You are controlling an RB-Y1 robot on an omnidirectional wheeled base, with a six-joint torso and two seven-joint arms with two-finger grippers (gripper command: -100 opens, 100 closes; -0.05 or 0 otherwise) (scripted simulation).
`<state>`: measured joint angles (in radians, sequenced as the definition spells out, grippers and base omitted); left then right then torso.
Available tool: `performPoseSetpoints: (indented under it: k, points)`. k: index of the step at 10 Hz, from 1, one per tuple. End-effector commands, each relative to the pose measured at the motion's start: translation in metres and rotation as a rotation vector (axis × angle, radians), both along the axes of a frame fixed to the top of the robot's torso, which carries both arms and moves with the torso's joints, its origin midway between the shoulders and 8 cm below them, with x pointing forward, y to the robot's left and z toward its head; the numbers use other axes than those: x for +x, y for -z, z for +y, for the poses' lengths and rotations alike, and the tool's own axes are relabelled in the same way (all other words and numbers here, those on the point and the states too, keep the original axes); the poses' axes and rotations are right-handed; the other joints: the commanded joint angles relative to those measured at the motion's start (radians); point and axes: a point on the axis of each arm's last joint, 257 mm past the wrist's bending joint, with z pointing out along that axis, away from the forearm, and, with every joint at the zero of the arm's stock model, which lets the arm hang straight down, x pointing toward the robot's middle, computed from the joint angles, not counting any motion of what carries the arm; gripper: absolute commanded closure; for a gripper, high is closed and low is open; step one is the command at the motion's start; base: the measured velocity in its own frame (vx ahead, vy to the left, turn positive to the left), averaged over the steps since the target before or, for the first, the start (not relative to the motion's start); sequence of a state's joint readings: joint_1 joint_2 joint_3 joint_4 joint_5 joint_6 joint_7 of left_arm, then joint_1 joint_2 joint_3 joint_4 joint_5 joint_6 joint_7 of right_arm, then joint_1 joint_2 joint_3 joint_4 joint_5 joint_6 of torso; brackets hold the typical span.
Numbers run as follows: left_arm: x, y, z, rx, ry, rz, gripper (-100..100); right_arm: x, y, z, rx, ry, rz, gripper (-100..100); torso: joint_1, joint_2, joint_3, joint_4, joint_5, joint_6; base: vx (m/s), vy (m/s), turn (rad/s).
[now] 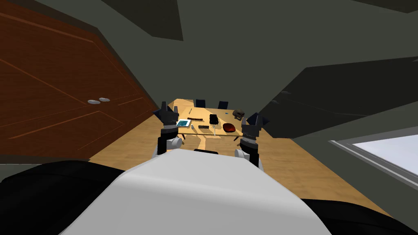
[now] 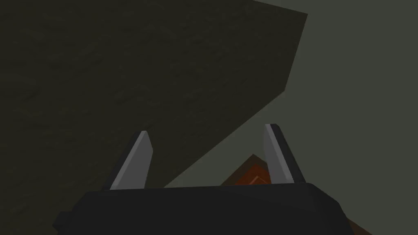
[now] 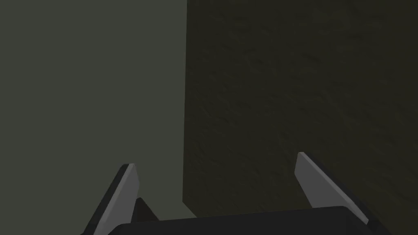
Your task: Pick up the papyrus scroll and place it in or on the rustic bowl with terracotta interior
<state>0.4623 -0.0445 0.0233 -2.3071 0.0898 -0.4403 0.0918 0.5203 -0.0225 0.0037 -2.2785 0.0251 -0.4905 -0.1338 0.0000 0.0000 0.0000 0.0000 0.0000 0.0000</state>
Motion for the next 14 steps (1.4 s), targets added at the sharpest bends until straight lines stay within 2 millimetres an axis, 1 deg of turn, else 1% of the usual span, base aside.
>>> performPoseSetpoints:
  k: [1, 3, 6, 7, 10, 11, 12, 13, 14]
  points:
    - [0.006, 0.003, -0.002, 0.020, 0.020, 0.018, -100, 0.000, 0.000, 0.000, 0.000, 0.000, 0.000, 0, 0.000, 0.000, 0.000, 0.000, 0.000, 0.000, -0.001, 0.009, -0.002]
    - [0.018, 0.012, -0.003, 0.041, 0.051, 0.056, -100, 0.000, 0.000, 0.000, 0.000, 0.000, 0.000, 0, 0.001, 0.000, 0.000, 0.000, 0.000, 0.000, 0.001, 0.023, -0.008]
    - [0.047, 0.034, 0.002, 0.043, 0.097, 0.140, -100, 0.000, 0.000, 0.000, 0.000, 0.000, 0.000, 0, 0.004, 0.000, 0.000, 0.000, 0.001, 0.000, -0.003, 0.044, -0.019]
    - [0.047, 0.034, 0.002, 0.043, 0.097, 0.143, -100, 0.000, 0.000, 0.000, 0.000, 0.000, 0.000, 0, 0.004, 0.000, 0.000, 0.000, 0.001, 0.000, 0.000, 0.033, -0.014]
    - [0.082, 0.061, 0.014, 0.007, 0.134, 0.242, -100, 0.000, 0.000, 0.000, 0.000, 0.000, 0.000, 0, 0.003, -0.001, 0.000, 0.000, 0.001, 0.000, 0.003, 0.043, -0.037]
    - [0.085, 0.066, 0.015, 0.004, 0.134, 0.259, -100, 0.000, 0.000, 0.000, 0.000, 0.000, 0.000, 0, 0.004, -0.001, -0.001, 0.000, 0.001, 0.000, 0.003, 0.044, -0.020]
    - [0.097, 0.077, 0.020, -0.016, 0.144, 0.295, -100, 0.000, 0.000, 0.000, 0.000, 0.000, 0.000, 0, 0.003, -0.001, 0.000, 0.000, 0.001, 0.000, -0.003, 0.036, -0.036]
    - [0.098, 0.079, 0.020, -0.017, 0.144, 0.304, -100, 0.000, 0.000, 0.000, 0.000, 0.000, 0.000, 0, 0.003, 0.000, 0.000, 0.000, 0.001, 0.000, -0.003, 0.031, -0.017]
    - [0.111, 0.090, 0.026, -0.041, 0.153, 0.343, -100, 0.000, 0.000, 0.000, 0.000, 0.000, 0.000, 0, 0.002, 0.000, 0.000, 0.000, 0.001, 0.000, -0.003, 0.041, -0.043]
